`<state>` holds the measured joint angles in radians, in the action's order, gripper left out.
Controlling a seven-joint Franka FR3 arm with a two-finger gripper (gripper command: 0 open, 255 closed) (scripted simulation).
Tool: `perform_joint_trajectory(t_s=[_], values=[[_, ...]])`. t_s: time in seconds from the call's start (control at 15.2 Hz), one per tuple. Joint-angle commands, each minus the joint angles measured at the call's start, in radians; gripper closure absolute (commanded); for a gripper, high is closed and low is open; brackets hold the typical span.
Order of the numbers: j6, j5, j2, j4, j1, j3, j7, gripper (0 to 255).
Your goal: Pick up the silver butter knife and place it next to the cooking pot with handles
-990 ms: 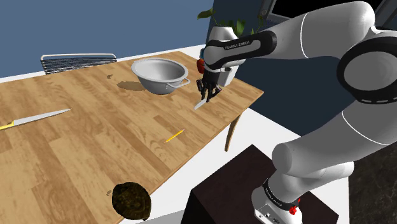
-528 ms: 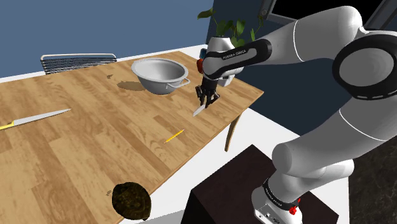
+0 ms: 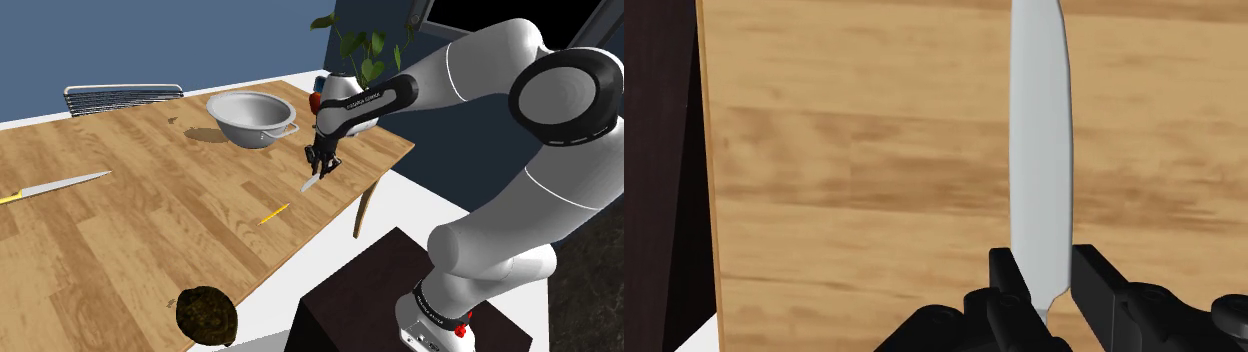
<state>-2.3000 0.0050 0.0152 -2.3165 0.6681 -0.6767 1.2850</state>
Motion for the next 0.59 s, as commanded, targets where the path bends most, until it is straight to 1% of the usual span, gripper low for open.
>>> perform_joint_trajectory(t_s=[0.0, 0.4, 0.46, 0.53], values=[[-0.01, -0.001, -0.001, -0.009, -0.001, -0.001, 0.002, 255], [-0.01, -0.001, -0.001, -0.008, -0.001, -0.001, 0.002, 255], [-0.01, -0.001, -0.001, -0.008, -0.001, -0.001, 0.002, 0], [-0.01, -0.001, -0.001, -0.008, -0.001, -0.001, 0.002, 0]])
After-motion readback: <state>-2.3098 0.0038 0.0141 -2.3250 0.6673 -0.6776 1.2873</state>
